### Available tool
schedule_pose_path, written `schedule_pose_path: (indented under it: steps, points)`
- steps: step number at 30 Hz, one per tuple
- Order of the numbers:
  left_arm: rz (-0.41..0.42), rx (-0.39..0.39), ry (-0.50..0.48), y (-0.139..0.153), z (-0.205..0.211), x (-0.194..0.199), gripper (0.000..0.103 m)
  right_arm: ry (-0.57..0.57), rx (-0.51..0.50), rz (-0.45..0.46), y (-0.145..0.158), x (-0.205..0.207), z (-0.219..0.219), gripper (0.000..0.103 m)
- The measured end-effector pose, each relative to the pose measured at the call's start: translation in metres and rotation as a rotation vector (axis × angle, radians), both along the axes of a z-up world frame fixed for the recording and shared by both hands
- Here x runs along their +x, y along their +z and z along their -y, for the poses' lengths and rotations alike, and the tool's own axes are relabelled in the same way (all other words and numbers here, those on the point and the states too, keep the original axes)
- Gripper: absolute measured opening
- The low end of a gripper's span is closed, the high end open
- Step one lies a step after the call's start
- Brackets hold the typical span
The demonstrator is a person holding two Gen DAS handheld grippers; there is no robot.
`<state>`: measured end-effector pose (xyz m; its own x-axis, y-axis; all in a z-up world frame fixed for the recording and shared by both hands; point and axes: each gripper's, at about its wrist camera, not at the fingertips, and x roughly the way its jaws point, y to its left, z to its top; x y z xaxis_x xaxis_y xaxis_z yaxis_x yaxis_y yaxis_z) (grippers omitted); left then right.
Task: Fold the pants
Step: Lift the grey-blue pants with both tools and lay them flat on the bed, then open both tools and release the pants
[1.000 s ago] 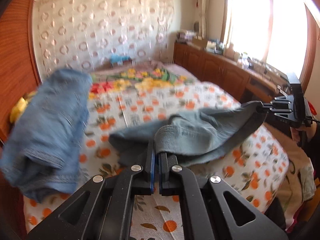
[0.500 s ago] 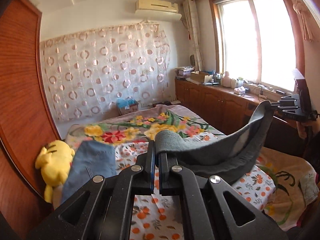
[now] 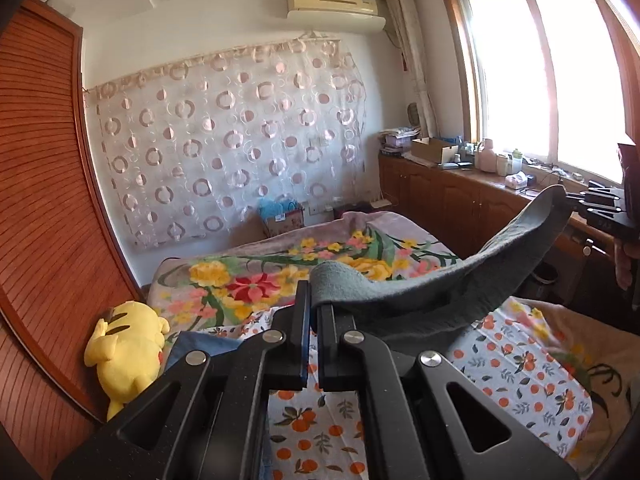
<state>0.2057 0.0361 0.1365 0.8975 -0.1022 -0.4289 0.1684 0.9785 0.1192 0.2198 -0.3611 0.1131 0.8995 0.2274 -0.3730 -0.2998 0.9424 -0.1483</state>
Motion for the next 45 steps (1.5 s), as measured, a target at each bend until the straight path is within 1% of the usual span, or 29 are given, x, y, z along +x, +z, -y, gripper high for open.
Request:
schedule_pose_path:
  steps: [1, 2, 5, 6, 7, 8, 11, 13, 15, 17, 18, 22, 23, 25, 26, 27, 28, 30, 32, 33, 35, 36, 38, 42, 45]
  points:
    - [-0.011, -0.003, 0.000, -0.007, -0.001, -0.004, 0.003, 0.011, 0.002, -0.015, -0.009, -0.007, -0.001, 0.006]
    - [-0.039, -0.008, 0.000, -0.022, -0.003, -0.012, 0.003, 0.021, 0.000, -0.037, -0.022, -0.013, -0.002, 0.006]
    - [-0.123, -0.013, 0.007, -0.072, -0.007, -0.033, 0.003, 0.058, -0.023, -0.141, -0.076, -0.041, 0.001, 0.006]
    - [-0.155, -0.016, 0.013, -0.092, -0.009, -0.042, 0.003, 0.066, -0.037, -0.186, -0.101, -0.053, -0.001, 0.006]
    - [-0.175, -0.021, 0.017, -0.104, -0.008, -0.048, 0.003, 0.074, -0.047, -0.221, -0.121, -0.063, -0.003, 0.006]
    - [-0.213, -0.041, 0.026, -0.127, -0.009, -0.058, 0.003, 0.085, -0.054, -0.257, -0.144, -0.075, -0.005, 0.006]
    - [-0.295, -0.079, 0.047, -0.172, -0.010, -0.074, 0.003, 0.104, -0.045, -0.355, -0.196, -0.098, -0.009, 0.006]
    - [-0.343, -0.084, 0.056, -0.194, -0.007, -0.075, 0.003, 0.104, -0.038, -0.407, -0.222, -0.107, -0.012, 0.006]
    - [-0.367, -0.068, 0.075, -0.210, -0.003, -0.072, 0.003, 0.101, -0.044, -0.444, -0.240, -0.112, -0.015, 0.006]
    - [-0.385, -0.062, 0.076, -0.219, -0.001, -0.072, 0.003, 0.101, -0.028, -0.460, -0.246, -0.108, -0.015, 0.006]
    - [-0.386, -0.058, 0.075, -0.220, 0.000, -0.072, 0.003, 0.098, -0.027, -0.461, -0.249, -0.113, -0.016, 0.006]
    - [-0.394, -0.048, 0.079, -0.224, -0.001, -0.076, 0.003, 0.106, 0.003, -0.463, -0.247, -0.120, -0.007, 0.006]
    - [-0.396, -0.045, 0.080, -0.226, -0.001, -0.077, 0.003, 0.110, 0.004, -0.466, -0.246, -0.116, -0.004, 0.006]
    - [-0.408, -0.044, 0.082, -0.229, 0.000, -0.083, 0.003, 0.115, -0.003, -0.468, -0.246, -0.122, -0.003, 0.008]
    - [-0.412, -0.049, 0.081, -0.230, -0.003, -0.083, 0.005, 0.117, 0.001, -0.469, -0.237, -0.102, 0.001, 0.009]
    - [-0.417, -0.060, 0.080, -0.231, -0.004, -0.087, 0.006, 0.121, 0.012, -0.473, -0.232, -0.096, 0.006, 0.012]
    - [-0.419, -0.069, 0.076, -0.232, -0.007, -0.088, 0.006, 0.122, 0.019, -0.476, -0.229, -0.093, 0.009, 0.013]
    - [-0.418, -0.088, 0.068, -0.230, -0.010, -0.094, 0.011, 0.119, 0.027, -0.478, -0.224, -0.094, 0.013, 0.015]
    - [-0.407, -0.089, 0.069, -0.226, -0.012, -0.099, 0.019, 0.113, 0.024, -0.476, -0.222, -0.097, 0.015, 0.016]
    - [-0.400, -0.094, 0.067, -0.223, -0.013, -0.102, 0.022, 0.111, 0.023, -0.471, -0.220, -0.100, 0.016, 0.016]
    - [-0.387, -0.104, 0.064, -0.219, -0.015, -0.107, 0.032, 0.105, 0.028, -0.462, -0.216, -0.105, 0.018, 0.017]
    - [-0.381, -0.109, 0.062, -0.216, -0.016, -0.108, 0.034, 0.101, 0.032, -0.457, -0.214, -0.108, 0.021, 0.018]
    - [-0.365, -0.116, 0.058, -0.210, -0.019, -0.111, 0.046, 0.100, 0.041, -0.445, -0.211, -0.109, 0.024, 0.021]
    - [-0.341, -0.118, 0.050, -0.199, -0.017, -0.105, 0.047, 0.102, 0.061, -0.406, -0.197, -0.107, 0.025, 0.028]
    - [-0.324, -0.123, 0.051, -0.193, -0.015, -0.093, 0.047, 0.101, 0.058, -0.379, -0.187, -0.092, 0.018, 0.029]
